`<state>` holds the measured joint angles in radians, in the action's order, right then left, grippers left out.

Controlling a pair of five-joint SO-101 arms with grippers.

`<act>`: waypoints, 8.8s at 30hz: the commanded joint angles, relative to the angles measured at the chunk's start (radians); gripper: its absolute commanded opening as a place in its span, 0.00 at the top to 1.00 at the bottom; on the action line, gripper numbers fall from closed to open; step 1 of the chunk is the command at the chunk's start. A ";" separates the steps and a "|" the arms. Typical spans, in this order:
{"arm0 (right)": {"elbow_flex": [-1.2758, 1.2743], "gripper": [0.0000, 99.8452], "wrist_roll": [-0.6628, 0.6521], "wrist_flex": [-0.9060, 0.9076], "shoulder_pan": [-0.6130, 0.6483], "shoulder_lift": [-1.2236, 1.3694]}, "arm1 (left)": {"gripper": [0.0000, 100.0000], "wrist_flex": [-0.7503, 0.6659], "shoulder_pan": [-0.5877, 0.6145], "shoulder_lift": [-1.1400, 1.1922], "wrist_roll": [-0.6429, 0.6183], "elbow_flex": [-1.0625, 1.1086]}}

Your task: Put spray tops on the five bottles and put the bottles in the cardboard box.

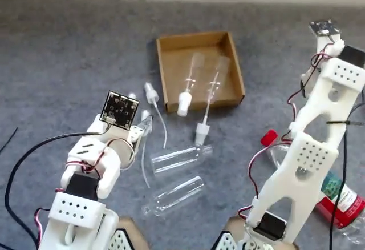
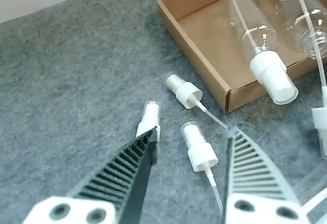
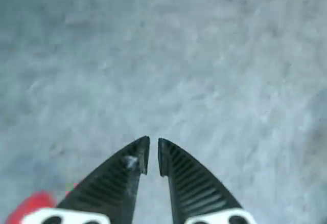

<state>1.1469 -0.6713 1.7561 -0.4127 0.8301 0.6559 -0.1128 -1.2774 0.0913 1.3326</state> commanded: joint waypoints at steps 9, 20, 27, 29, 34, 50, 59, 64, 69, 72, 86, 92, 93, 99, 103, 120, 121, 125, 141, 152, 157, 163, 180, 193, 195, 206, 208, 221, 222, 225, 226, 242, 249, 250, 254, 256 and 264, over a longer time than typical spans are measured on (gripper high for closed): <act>-0.814 1.00 0.150 -0.113 0.185 -0.934 | 0.80 -0.021 0.021 -0.005 0.005 -0.021; -1.974 1.00 0.244 -0.653 0.360 -1.747 | 0.80 0.345 0.125 -0.410 0.008 0.007; -2.417 0.99 0.244 -0.762 0.394 -2.098 | 0.80 0.350 0.136 -0.545 0.009 0.243; -2.493 0.99 0.247 -0.763 0.394 -2.189 | 0.80 0.350 0.136 -0.535 0.006 0.289; -2.667 0.99 0.249 -0.748 0.390 -2.433 | 0.80 0.353 0.133 -0.535 0.006 0.364; -2.987 0.99 0.245 -0.690 0.389 -2.615 | 0.80 0.361 0.361 -0.532 0.008 0.363; -2.987 0.99 0.245 -0.690 0.389 -2.615 | 0.80 0.701 0.372 -0.535 0.005 0.363; -2.987 0.99 0.245 -0.690 0.389 -2.615 | 0.80 0.690 0.372 -0.535 0.005 0.363; -2.987 0.99 0.245 -0.690 0.389 -2.615 | 0.80 0.690 0.372 -0.535 0.005 0.363; -2.987 0.99 0.245 -0.690 0.389 -2.615 | 0.80 0.690 0.372 -0.535 0.005 0.363; -2.987 0.99 0.245 -0.690 0.389 -2.615 | 0.80 0.690 0.372 -0.535 0.005 0.363; -2.987 0.99 0.245 -0.690 0.389 -2.615 | 0.80 0.690 0.372 -0.535 0.005 0.363; -2.987 0.99 0.245 -0.690 0.389 -2.615 | 0.80 0.690 0.372 -0.535 0.005 0.363; -2.987 0.99 0.245 -0.690 0.389 -2.615 | 0.80 0.690 0.372 -0.535 0.005 0.363; -2.987 0.99 0.245 -0.690 0.389 -2.615 | 0.80 0.690 0.372 -0.535 0.005 0.363; -2.987 0.99 0.245 -0.690 0.389 -2.615 | 0.80 0.690 0.372 -0.535 0.005 0.363; -2.987 0.99 0.245 -0.690 0.389 -2.615 | 0.80 0.690 0.372 -0.535 0.005 0.363; -2.987 0.99 0.245 -0.690 0.389 -2.615 | 0.80 0.690 0.372 -0.535 0.005 0.363; -2.987 0.99 0.245 -0.690 0.389 -2.615 | 0.80 0.690 0.372 -0.535 0.005 0.363; -2.987 0.99 0.245 -0.690 0.389 -2.615 | 0.80 0.690 0.372 -0.535 0.005 0.363; -2.987 0.99 0.245 -0.690 0.389 -2.615 | 0.80 0.690 0.372 -0.535 0.005 0.363; -2.987 0.99 0.245 -0.690 0.389 -2.615 | 0.80 0.690 0.372 -0.535 0.005 0.363; -2.987 0.99 0.245 -0.690 0.389 -2.615 | 0.80 0.690 0.372 -0.535 0.005 0.363; -2.987 0.99 0.245 -0.690 0.389 -2.615 | 0.80 0.690 0.372 -0.535 0.005 0.363; -2.987 0.99 0.245 -0.690 0.389 -2.615 | 0.80 0.690 0.372 -0.535 0.005 0.363; -2.987 0.99 0.245 -0.690 0.389 -2.615 | 0.80 0.690 0.372 -0.535 0.005 0.363; -2.987 0.99 0.245 -0.690 0.389 -2.615 | 0.80 0.690 0.372 -0.535 0.005 0.363; -2.987 0.99 0.245 -0.690 0.389 -2.615 | 0.80 0.690 0.372 -0.535 0.005 0.363; -2.987 0.99 0.245 -0.690 0.389 -2.615 | 0.80 0.690 0.372 -0.535 0.005 0.363; -2.987 0.99 0.245 -0.690 0.389 -2.615 | 0.80 0.690 0.372 -0.535 0.005 0.363; -2.987 0.99 0.245 -0.690 0.389 -2.615 | 0.80 0.690 0.372 -0.535 0.005 0.363; -2.987 0.99 0.245 -0.690 0.389 -2.615 | 0.80 0.690 0.372 -0.535 0.005 0.363; -2.987 0.99 0.245 -0.690 0.389 -2.615 | 0.80 0.690 0.372 -0.535 0.005 0.363; -2.987 0.99 0.245 -0.690 0.389 -2.615 | 0.80 0.690 0.372 -0.535 0.005 0.363; -2.987 0.99 0.245 -0.690 0.389 -2.615 | 0.80 0.690 0.372 -0.535 0.005 0.363; -2.987 0.99 0.245 -0.690 0.389 -2.615 | 0.80 0.690 0.372 -0.535 0.005 0.363; -2.987 0.99 0.245 -0.690 0.389 -2.615 | 0.80 0.690 0.372 -0.535 0.005 0.363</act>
<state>-1.6747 -0.4335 1.0641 -0.0276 -1.7891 1.3372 0.2463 -1.8082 0.0913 1.6763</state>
